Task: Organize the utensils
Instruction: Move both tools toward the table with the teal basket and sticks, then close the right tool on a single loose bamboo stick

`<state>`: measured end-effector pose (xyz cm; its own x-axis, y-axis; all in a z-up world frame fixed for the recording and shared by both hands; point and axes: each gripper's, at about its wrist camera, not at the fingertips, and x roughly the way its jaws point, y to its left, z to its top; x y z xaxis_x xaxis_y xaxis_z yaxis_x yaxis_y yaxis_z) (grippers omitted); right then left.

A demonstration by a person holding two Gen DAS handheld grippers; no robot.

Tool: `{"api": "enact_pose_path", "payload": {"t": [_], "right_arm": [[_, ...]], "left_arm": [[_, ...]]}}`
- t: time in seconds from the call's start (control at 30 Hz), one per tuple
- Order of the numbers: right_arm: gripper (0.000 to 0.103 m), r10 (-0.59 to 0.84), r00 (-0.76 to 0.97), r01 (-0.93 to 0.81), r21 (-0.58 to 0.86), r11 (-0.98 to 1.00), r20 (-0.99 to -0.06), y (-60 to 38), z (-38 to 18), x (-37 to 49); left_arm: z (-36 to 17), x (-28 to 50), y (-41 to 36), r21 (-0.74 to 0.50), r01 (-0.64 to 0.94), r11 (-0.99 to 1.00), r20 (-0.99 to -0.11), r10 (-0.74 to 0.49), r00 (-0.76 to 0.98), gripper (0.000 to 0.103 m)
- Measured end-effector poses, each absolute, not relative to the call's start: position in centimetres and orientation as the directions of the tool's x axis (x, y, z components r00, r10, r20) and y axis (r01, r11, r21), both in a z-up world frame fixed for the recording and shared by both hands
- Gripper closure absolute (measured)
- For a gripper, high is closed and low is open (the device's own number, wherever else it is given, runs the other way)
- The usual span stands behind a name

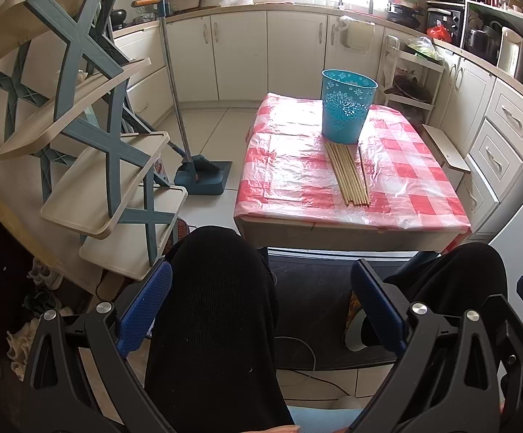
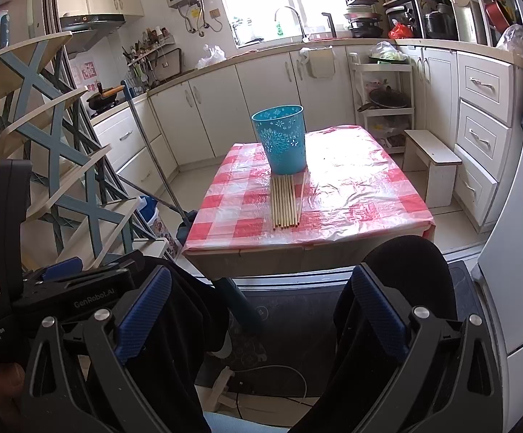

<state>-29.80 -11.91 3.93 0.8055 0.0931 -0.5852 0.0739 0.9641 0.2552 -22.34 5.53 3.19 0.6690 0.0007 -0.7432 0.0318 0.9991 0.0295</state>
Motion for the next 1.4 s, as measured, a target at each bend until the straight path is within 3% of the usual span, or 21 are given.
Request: {"api": "enact_pose_path", "payload": {"t": [0.7, 1.07, 1.13, 1.2, 1.4], "right_arm": [[0.007, 0.075, 0.79, 0.08, 0.223, 0.971, -0.609, -13.1, 2.9, -24.9], [0.007, 0.103, 0.73, 0.055, 0.208, 0.977, -0.675, -17.0, -1.6, -12.4], [0.016, 0.112, 0.693, 0.048, 0.201, 0.979, -0.712, -17.8, -3.6, -8.7], [0.035, 0.123, 0.647, 0.039, 0.194, 0.98, -0.752, -18.2, -5.4, -5.4], [0.056, 0.128, 0.572, 0.052, 0.192, 0.98, -0.81, -19.6, -9.0, 2.9]], "left_arm": [[1.6, -18.4, 5.4, 0.016, 0.043, 0.999, -0.75, -0.016, 0.661, 0.008], [-2.2, -8.2, 4.8, -0.062, 0.008, 0.998, -0.807, -0.055, 0.588, 0.008], [-3.4, -5.8, 4.4, -0.066, -0.001, 0.998, -0.823, -0.054, 0.566, 0.008], [-4.5, -3.7, 4.1, -0.072, -0.008, 0.997, -0.838, -0.056, 0.543, 0.008], [-6.9, 1.2, 3.2, -0.073, -0.027, 0.997, -0.862, -0.049, 0.505, 0.008]]}}
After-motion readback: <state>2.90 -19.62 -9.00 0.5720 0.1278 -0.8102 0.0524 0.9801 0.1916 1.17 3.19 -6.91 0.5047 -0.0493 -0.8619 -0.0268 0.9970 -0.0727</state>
